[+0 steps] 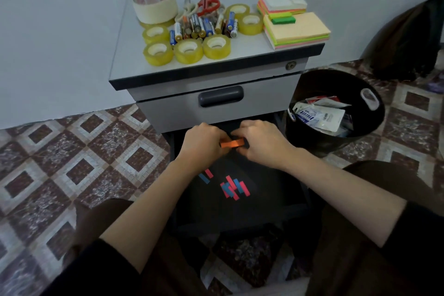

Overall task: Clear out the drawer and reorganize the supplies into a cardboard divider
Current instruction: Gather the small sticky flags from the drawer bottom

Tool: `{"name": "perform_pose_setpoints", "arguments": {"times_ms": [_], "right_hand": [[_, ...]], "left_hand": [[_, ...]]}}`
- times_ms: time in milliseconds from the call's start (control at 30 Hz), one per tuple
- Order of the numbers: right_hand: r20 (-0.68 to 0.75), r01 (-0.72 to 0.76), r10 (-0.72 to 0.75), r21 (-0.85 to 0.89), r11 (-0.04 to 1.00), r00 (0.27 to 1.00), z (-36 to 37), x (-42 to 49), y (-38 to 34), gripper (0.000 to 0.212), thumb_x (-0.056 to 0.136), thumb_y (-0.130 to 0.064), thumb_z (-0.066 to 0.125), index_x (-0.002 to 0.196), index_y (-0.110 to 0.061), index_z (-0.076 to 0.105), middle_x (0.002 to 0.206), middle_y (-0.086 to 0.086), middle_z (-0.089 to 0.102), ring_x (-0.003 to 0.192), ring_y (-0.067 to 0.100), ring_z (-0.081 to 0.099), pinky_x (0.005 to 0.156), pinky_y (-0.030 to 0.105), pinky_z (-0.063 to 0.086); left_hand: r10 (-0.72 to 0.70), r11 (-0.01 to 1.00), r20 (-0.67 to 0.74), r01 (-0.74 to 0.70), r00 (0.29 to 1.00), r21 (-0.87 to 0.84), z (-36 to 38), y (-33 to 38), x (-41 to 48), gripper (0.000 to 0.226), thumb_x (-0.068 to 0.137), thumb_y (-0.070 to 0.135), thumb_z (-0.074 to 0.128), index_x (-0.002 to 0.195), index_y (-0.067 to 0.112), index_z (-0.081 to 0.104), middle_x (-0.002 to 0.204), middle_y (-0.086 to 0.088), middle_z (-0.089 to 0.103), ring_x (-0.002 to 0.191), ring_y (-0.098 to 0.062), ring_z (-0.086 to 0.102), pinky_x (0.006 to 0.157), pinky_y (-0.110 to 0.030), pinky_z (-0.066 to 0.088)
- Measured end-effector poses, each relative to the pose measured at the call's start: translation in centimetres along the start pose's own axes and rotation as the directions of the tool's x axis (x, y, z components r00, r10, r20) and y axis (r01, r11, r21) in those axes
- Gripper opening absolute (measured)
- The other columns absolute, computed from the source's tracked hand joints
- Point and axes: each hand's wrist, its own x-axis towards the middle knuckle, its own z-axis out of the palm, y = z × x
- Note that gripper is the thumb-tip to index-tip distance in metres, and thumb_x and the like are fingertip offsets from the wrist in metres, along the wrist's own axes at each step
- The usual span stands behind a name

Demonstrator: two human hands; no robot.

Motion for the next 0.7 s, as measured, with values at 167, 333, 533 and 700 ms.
{"name": "perform_pose_setpoints", "arguments": {"times_ms": [167, 333, 533, 700], "right_hand": [[-0.022, 0.037, -0.039, -0.053, 0.998, 0.999, -2.6, -1.3, -0.5, 0.027, 0.094, -0.029, 0.049, 0.111, -0.018, 0.067, 0.105, 0.001, 0.057, 0.097, 0.021, 0.057, 0.074, 0.030, 0.041], [-0.018, 0.058, -0.061, -0.148, 0.987, 0.998, -5.5, -2.1, -0.7, 0.027, 0.093, -0.027, 0.049, 0.110, -0.018, 0.067, 0.108, 0.004, 0.058, 0.101, 0.026, 0.056, 0.073, 0.033, 0.039], [-0.037, 0.040, -0.046, -0.168, 0.985, 0.998, -9.3, -2.2, -0.2, 0.027, 0.091, -0.027, 0.053, 0.112, -0.022, 0.067, 0.109, 0.003, 0.060, 0.105, 0.023, 0.055, 0.079, 0.034, 0.042], [-0.092, -0.032, 0.018, -0.148, 0.988, 0.996, -11.8, -1.3, 1.1, 0.024, 0.087, -0.034, 0.061, 0.108, -0.026, 0.070, 0.105, 0.000, 0.065, 0.099, 0.019, 0.058, 0.069, 0.028, 0.039]], "left_hand": [[0.032, 0.999, -0.041, -0.031, 0.999, 0.027, -3.0, 1.2, -1.2, 0.024, 0.087, 0.039, 0.058, 0.106, 0.029, 0.070, 0.094, 0.004, 0.070, 0.087, -0.013, 0.062, 0.075, -0.025, 0.047], [0.079, 0.991, -0.074, -0.071, 0.994, 0.111, -5.7, 2.6, -1.7, 0.025, 0.087, 0.038, 0.057, 0.107, 0.030, 0.069, 0.100, 0.002, 0.069, 0.096, -0.018, 0.059, 0.072, -0.026, 0.041], [0.073, 0.996, -0.068, -0.069, 0.995, 0.058, -8.8, 4.1, -0.6, 0.022, 0.084, 0.038, 0.060, 0.100, 0.029, 0.071, 0.096, 0.001, 0.070, 0.094, -0.019, 0.060, 0.069, -0.027, 0.040], [0.091, 0.996, -0.106, -0.090, 0.990, 0.019, -10.7, 5.0, 0.7, 0.022, 0.082, 0.034, 0.063, 0.102, 0.028, 0.072, 0.090, 0.001, 0.070, 0.088, -0.019, 0.061, 0.067, -0.027, 0.043]]}}
